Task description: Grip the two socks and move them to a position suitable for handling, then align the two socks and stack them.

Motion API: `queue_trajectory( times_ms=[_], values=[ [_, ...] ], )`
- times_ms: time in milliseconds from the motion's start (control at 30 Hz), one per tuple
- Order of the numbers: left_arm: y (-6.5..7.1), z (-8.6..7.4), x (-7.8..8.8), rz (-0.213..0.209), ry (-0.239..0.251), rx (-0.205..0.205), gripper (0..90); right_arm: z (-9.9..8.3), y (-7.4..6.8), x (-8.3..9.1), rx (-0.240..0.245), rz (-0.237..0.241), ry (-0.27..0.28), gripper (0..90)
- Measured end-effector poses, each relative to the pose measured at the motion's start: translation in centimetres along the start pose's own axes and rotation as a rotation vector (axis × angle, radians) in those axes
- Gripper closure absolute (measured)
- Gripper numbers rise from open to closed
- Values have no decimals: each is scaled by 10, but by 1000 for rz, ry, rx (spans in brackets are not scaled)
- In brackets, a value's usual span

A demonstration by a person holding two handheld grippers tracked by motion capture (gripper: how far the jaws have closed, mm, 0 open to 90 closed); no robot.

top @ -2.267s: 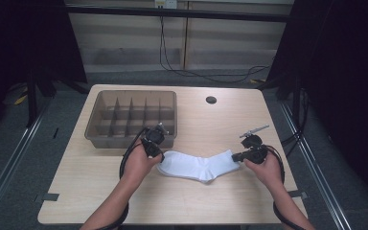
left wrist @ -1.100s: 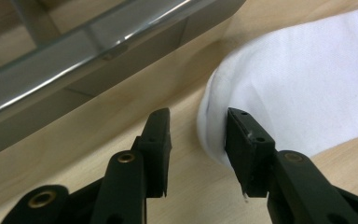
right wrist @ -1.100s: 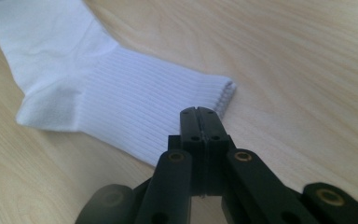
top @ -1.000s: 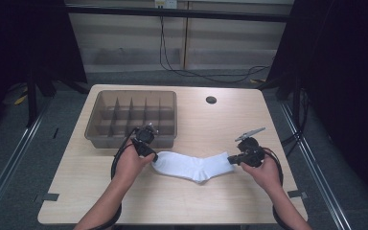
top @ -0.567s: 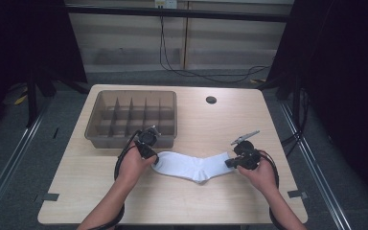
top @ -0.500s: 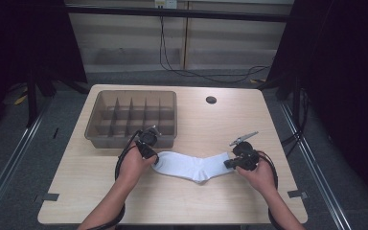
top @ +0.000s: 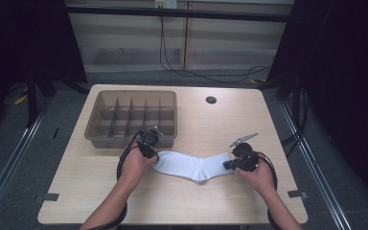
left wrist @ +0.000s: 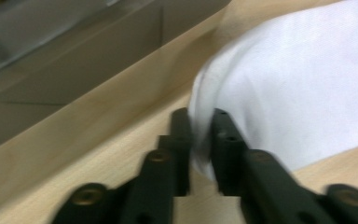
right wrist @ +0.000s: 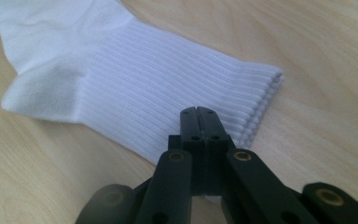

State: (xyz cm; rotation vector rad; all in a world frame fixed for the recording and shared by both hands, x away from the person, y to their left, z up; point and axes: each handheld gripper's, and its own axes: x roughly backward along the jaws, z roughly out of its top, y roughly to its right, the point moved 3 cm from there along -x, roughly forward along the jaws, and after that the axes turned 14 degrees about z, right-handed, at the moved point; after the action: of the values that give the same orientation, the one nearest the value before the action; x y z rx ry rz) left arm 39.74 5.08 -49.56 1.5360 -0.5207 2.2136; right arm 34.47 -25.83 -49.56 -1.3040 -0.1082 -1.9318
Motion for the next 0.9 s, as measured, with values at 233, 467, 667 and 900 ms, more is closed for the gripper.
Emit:
queue_trajectory(
  times_ms=[233,467,667,900],
  values=[
    [0,0,2,-27,-4,21,867,0,-1,-1,5,-3,0,900],
    [-3,3,9,-52,5,5,868,-1,0,0,4,-1,9,900],
    [-4,3,13,-68,-7,28,870,0,-1,-1,2,-3,4,900],
    [-6,6,21,-85,-18,46,871,0,-1,0,7,0,11,900]
  ],
)
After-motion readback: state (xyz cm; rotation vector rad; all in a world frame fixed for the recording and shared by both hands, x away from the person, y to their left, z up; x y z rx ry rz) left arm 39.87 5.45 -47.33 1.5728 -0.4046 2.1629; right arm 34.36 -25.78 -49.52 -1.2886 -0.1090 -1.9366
